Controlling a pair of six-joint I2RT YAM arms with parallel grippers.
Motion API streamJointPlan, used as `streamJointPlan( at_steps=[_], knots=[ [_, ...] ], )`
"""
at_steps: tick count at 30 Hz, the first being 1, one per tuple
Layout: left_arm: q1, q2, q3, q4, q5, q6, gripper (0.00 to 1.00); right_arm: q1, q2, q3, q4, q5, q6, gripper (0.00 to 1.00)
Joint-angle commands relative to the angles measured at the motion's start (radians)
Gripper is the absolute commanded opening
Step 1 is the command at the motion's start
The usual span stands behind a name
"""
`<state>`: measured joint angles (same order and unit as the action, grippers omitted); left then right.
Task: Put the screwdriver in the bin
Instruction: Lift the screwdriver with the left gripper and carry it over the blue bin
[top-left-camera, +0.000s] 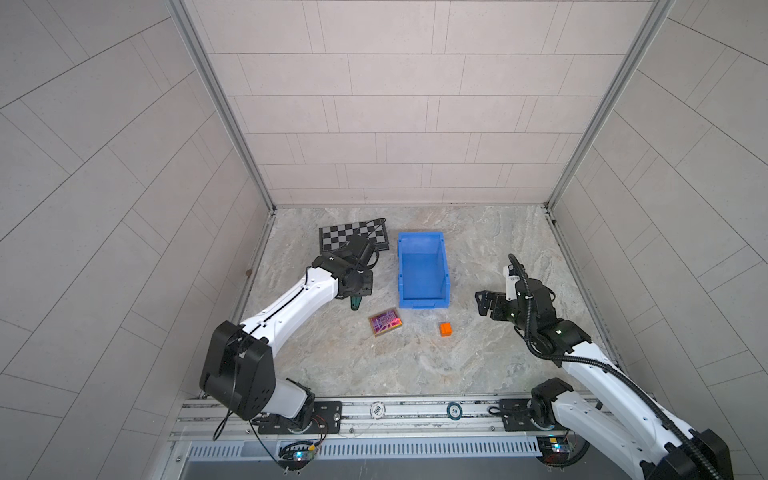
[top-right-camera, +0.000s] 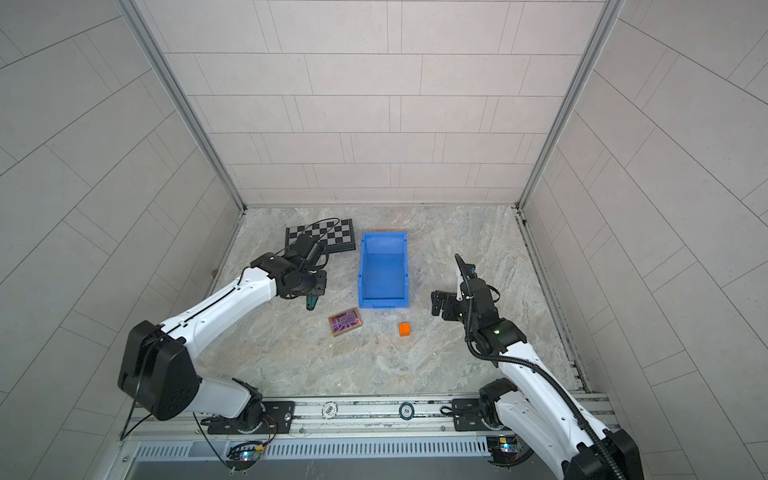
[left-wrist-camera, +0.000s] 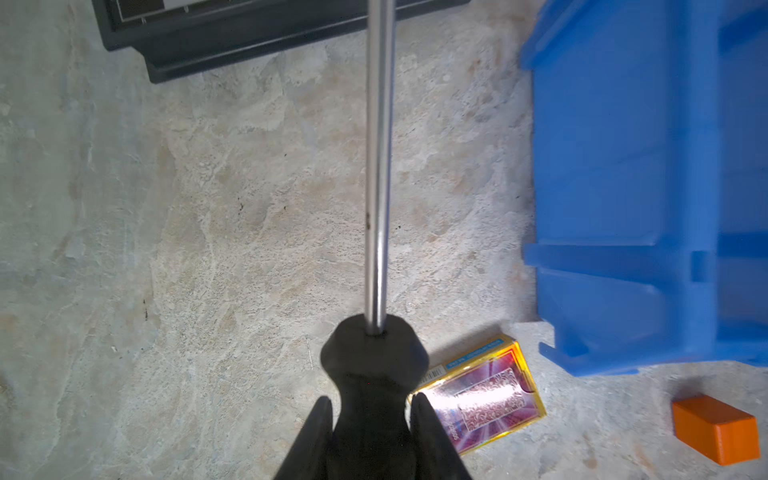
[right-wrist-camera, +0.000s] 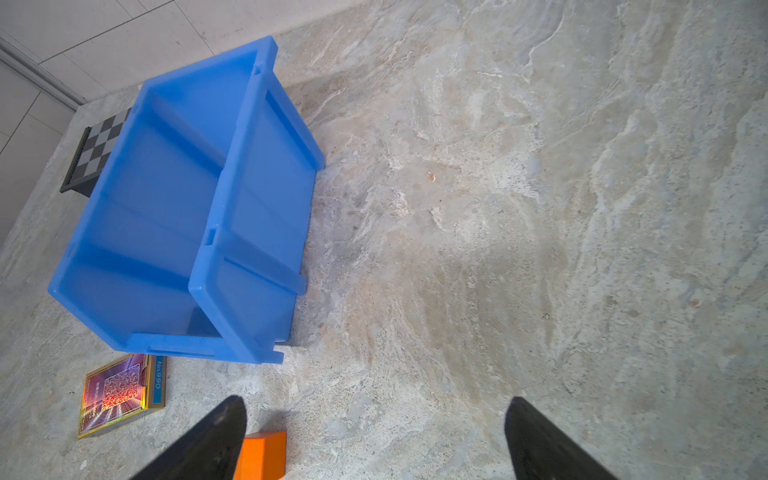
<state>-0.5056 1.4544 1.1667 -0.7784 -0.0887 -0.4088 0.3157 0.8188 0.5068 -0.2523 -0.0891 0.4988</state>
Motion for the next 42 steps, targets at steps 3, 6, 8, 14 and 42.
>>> streamJointPlan(
  at_steps=[3, 6, 8, 14, 42],
  knots=[
    [-0.121, 0.069, 0.186, -0.098, -0.058, 0.028, 0.08, -0.017, -0.047, 0.018, -0.015, 0.005, 0.015, 0.99],
    [-0.200, 0.135, 0.303, -0.110, -0.066, 0.028, 0.08, -0.037, -0.073, 0.014, -0.029, -0.005, 0.021, 0.99],
    [-0.249, 0.189, 0.379, -0.110, -0.069, 0.029, 0.08, -0.051, -0.093, 0.011, -0.041, -0.014, 0.022, 0.99],
    [-0.341, 0.406, 0.583, -0.146, -0.095, 0.054, 0.06, -0.093, -0.146, 0.007, -0.091, -0.039, 0.016, 0.99],
    [-0.317, 0.685, 0.751, -0.131, -0.144, 0.057, 0.07, -0.215, -0.220, -0.010, -0.165, -0.129, -0.008, 0.99]
  ],
)
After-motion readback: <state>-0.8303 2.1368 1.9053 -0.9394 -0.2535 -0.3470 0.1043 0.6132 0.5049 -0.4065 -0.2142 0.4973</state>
